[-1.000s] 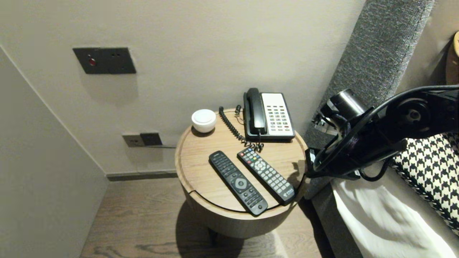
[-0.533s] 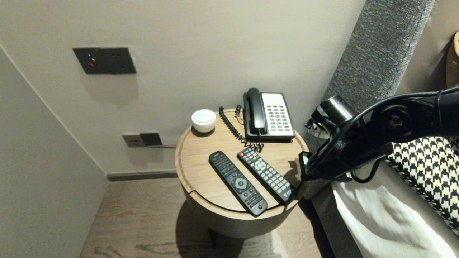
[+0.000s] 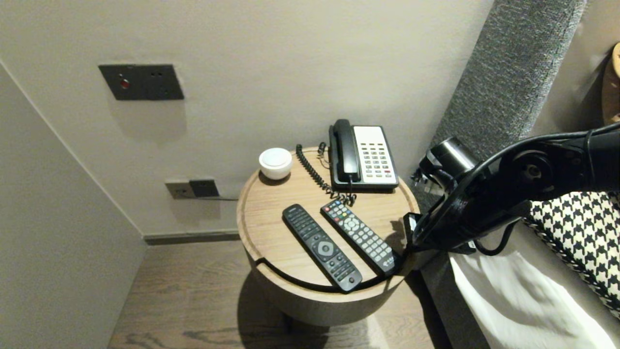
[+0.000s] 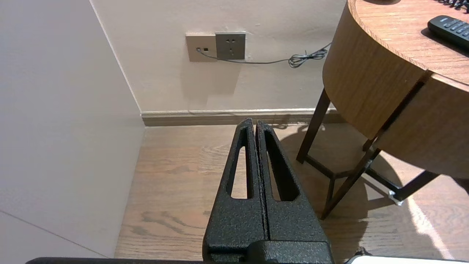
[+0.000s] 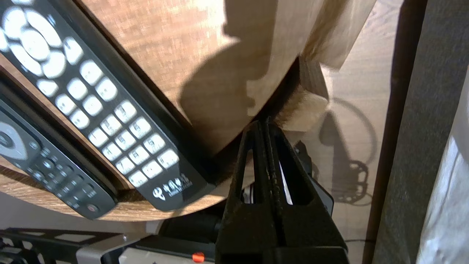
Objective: Open the nightstand drawer
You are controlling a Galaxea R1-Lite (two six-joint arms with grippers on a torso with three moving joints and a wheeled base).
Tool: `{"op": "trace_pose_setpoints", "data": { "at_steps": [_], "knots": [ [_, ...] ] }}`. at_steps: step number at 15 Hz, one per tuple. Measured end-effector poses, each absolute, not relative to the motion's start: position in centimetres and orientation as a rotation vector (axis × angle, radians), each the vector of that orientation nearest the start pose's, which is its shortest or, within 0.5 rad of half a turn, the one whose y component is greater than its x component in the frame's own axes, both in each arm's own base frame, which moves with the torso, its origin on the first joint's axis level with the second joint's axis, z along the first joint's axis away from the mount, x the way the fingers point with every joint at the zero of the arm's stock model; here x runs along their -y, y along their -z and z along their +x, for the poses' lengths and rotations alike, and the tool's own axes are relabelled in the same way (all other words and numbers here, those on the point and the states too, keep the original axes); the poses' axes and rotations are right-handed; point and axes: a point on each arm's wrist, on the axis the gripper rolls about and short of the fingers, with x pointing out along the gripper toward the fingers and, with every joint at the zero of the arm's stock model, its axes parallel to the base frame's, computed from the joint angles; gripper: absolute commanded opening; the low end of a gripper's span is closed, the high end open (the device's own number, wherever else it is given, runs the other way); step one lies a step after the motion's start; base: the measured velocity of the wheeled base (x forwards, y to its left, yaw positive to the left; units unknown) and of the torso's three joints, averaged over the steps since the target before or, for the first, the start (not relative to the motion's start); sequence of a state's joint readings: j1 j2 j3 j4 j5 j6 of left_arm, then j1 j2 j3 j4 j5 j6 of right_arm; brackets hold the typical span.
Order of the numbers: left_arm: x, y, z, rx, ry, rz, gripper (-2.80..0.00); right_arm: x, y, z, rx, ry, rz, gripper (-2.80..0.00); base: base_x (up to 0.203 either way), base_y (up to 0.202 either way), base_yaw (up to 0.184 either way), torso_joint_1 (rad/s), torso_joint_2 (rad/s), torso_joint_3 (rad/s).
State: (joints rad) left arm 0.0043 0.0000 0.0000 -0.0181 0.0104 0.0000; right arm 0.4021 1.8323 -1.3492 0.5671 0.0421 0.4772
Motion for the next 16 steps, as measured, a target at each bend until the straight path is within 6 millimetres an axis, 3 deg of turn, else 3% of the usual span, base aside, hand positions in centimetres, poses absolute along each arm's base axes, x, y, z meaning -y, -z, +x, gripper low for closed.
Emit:
{"op": "trace_pose_setpoints", "data": {
  "at_steps": [7, 16],
  "knots": [
    [0.0, -7.7, -2.3, 0.018, -0.015, 0.0, -2.8, -12.5, -17.7, 27.5, -1.132, -0.154, 0.22, -2.8, 0.0, 0.0, 0.0, 0.0, 0.0, 0.0],
    [0.0, -7.7, -2.3, 0.018, -0.015, 0.0, -2.8, -12.5, -16.0, 22.7, -1.158, -0.207, 0.186, -2.8, 0.0, 0.0, 0.0, 0.0, 0.0, 0.0]
  ]
}}
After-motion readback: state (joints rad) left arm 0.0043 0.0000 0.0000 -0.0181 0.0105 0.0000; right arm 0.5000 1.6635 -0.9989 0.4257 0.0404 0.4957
